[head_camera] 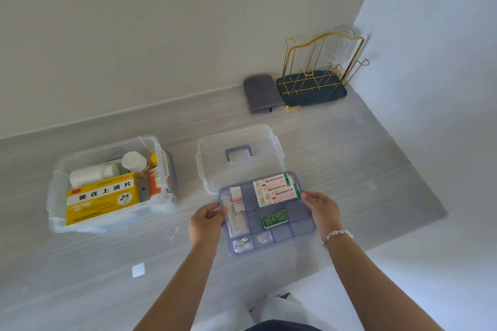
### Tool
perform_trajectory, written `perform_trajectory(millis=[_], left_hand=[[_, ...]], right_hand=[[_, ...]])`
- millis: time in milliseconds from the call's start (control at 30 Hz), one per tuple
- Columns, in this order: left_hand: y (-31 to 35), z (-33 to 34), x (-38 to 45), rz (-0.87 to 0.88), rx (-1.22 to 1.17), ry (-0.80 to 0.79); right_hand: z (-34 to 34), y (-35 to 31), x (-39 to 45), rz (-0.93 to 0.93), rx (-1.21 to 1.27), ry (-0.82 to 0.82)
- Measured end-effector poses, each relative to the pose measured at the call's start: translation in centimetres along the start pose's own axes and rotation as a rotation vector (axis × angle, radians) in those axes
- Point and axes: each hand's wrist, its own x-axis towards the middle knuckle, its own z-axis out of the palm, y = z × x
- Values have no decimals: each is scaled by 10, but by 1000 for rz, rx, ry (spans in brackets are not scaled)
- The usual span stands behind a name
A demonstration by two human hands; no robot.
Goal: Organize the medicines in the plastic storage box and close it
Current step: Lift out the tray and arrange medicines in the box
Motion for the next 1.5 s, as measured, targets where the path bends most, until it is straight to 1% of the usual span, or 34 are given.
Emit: perform_trajectory(millis=[200,367,567,733,867,1100,1200,1367,1500], left_hand=[[-13,0,8,-51,57,48],[-16,1,15,-78,47,60],[-4,9,27,-82,28,70],[8,13,38,-60,29,94],[2,14,33,-59,25,86],[-14,15,28,-122,-22,87],[-6,14,36,-109,-26,96],[10,13,50,-86,-23,103],[15,14,55,-75,-31,104]], right_hand=[[11,9,10,15,-50,-31],[12,7,19,31,-98,-46],[18,-5,29,4,-117,-1],[25,-22,37,-35,-157,-10],[20,-20,34,-20,-164,1],[19,-13,30,-9,-183,12],[26,-19,34,-29,-177,4],[36,-32,43,-85,-250,-14],[40,-39,47,-99,-244,-18]])
